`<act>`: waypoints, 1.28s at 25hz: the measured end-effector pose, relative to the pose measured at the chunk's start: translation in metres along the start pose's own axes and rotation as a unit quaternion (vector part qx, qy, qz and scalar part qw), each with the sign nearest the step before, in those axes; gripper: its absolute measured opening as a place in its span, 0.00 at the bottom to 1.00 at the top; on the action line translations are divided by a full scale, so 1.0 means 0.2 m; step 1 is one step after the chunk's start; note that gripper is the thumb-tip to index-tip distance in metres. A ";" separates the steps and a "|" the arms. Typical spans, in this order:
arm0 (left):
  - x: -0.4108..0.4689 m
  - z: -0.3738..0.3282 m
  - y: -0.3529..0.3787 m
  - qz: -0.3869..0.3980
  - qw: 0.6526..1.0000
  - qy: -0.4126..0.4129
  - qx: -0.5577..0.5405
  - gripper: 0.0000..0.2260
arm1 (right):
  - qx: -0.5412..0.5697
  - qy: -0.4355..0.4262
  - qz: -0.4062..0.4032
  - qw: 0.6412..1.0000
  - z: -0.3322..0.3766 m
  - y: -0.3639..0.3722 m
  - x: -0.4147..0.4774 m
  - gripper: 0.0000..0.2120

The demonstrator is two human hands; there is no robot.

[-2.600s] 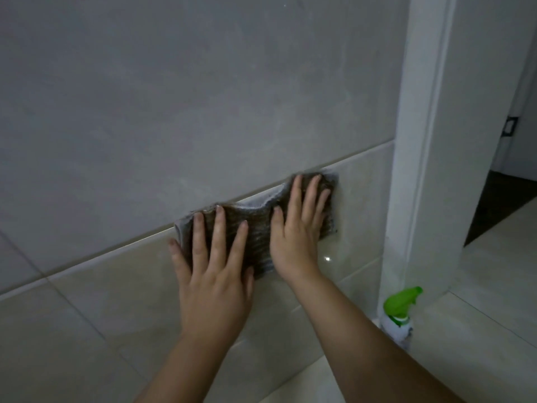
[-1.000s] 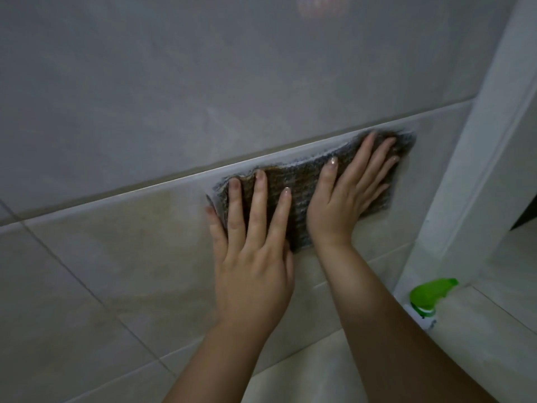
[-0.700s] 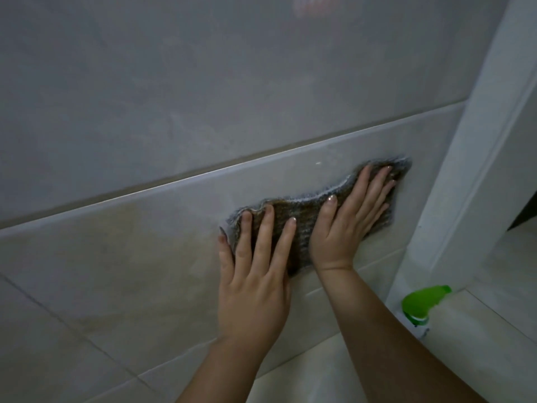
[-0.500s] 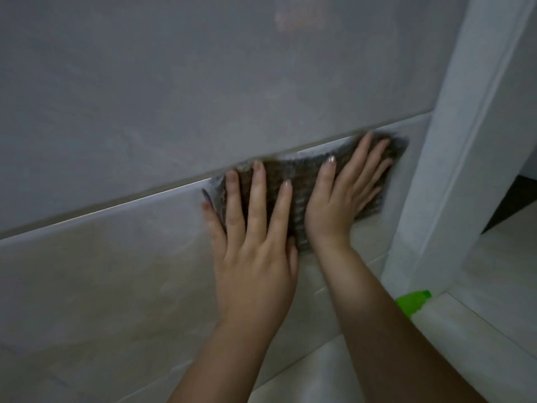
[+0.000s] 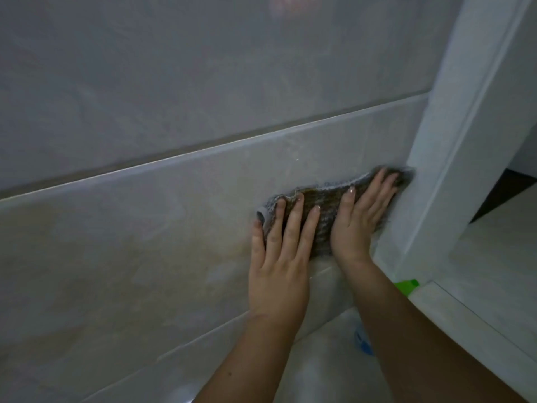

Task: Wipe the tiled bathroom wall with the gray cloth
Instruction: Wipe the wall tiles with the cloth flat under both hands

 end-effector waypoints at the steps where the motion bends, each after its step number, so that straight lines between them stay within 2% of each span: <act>1: -0.01 0.01 0.01 0.008 1.000 0.005 0.003 0.31 | 0.002 0.015 0.005 1.000 -0.01 0.01 -0.03 0.31; 4: -0.04 0.08 -0.03 0.019 1.000 0.011 0.009 0.32 | 0.010 0.050 -0.010 0.999 0.06 0.03 -0.07 0.34; 6: -0.05 0.16 -0.09 0.010 1.000 0.003 0.014 0.31 | 0.004 0.045 -0.020 0.999 0.16 0.04 -0.11 0.34; 11: -0.10 0.51 -0.30 -0.031 0.998 -0.032 0.052 0.31 | -0.015 -0.027 -0.044 0.999 0.54 0.09 -0.26 0.32; 20: -0.30 1.15 -0.68 -0.076 0.985 -0.074 0.134 0.29 | -0.006 -0.139 -0.027 0.990 1.24 0.21 -0.62 0.31; 26: -0.40 1.45 -0.85 -0.088 0.982 -0.091 0.137 0.27 | -0.008 -0.185 -0.005 0.983 1.51 0.28 -0.83 0.30; 29: -0.49 1.55 -0.88 -0.095 0.979 -0.094 0.151 0.26 | -0.015 -0.248 0.024 0.968 1.61 0.33 -0.97 0.30; 32: -0.53 1.56 -0.89 -0.105 0.982 -0.107 0.117 0.24 | -0.017 -0.313 0.062 0.948 1.62 0.36 -1.08 0.27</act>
Point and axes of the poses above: each hand's wrist, its own x-axis towards the middle knuckle, its own y-axis out of the palm, z = x × y, the point moved 5 cm from there along x, towards the middle knuckle, and after that the axes turned 6 degrees about -y, right-handed, at the moved point
